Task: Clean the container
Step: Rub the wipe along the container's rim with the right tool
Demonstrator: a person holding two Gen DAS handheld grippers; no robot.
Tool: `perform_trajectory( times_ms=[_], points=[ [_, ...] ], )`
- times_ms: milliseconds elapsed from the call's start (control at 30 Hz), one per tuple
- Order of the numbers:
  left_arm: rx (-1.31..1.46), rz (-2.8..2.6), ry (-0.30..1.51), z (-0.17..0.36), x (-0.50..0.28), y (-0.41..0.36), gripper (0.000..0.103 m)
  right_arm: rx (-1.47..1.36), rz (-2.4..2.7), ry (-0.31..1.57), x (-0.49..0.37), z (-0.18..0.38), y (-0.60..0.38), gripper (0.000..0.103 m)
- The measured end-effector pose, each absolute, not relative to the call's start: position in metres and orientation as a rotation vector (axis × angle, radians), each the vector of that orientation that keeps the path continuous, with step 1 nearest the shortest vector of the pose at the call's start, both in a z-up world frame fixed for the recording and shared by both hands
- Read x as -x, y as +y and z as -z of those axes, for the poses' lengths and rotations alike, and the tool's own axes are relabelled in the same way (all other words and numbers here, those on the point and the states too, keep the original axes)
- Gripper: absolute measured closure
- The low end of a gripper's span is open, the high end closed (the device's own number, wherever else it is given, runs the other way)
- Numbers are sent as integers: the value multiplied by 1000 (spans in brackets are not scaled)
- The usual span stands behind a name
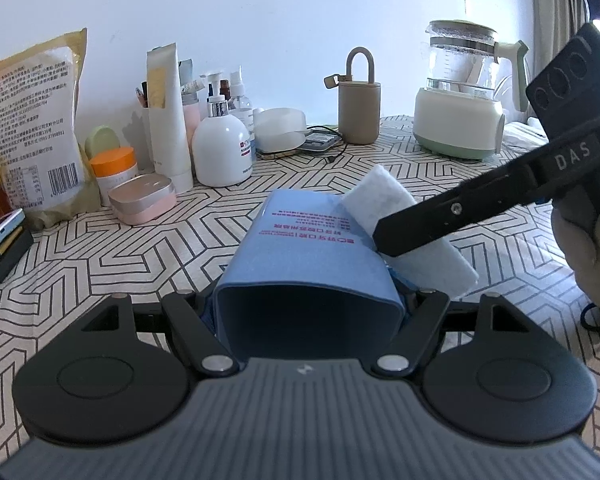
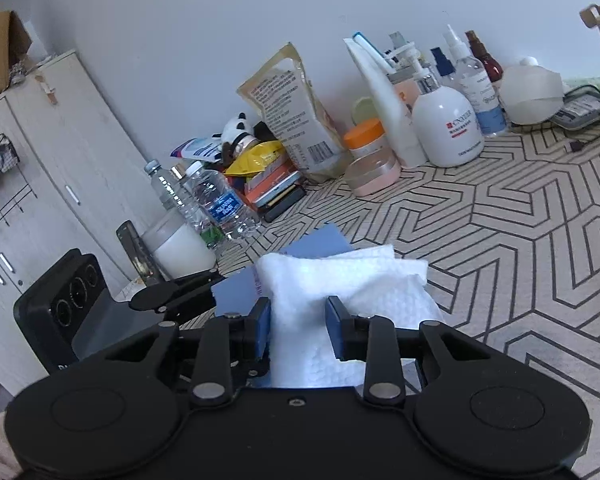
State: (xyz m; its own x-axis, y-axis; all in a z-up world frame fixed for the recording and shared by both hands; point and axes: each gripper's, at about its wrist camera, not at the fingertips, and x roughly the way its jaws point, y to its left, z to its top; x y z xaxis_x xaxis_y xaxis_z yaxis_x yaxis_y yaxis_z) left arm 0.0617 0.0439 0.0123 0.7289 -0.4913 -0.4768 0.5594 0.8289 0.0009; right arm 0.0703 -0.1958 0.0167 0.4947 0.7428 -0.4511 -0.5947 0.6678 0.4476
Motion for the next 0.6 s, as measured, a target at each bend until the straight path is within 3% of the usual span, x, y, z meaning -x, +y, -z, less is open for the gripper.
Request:
perform_trajectory(
  times_ms=[300, 600],
  points=[
    [-107, 581, 511, -11, -67, 48, 29, -255, -885, 658, -65, -18, -190, 63],
    [-200, 569, 464, -12, -56, 36, 29, -341, -996, 647, -66, -20, -190, 68]
  ],
)
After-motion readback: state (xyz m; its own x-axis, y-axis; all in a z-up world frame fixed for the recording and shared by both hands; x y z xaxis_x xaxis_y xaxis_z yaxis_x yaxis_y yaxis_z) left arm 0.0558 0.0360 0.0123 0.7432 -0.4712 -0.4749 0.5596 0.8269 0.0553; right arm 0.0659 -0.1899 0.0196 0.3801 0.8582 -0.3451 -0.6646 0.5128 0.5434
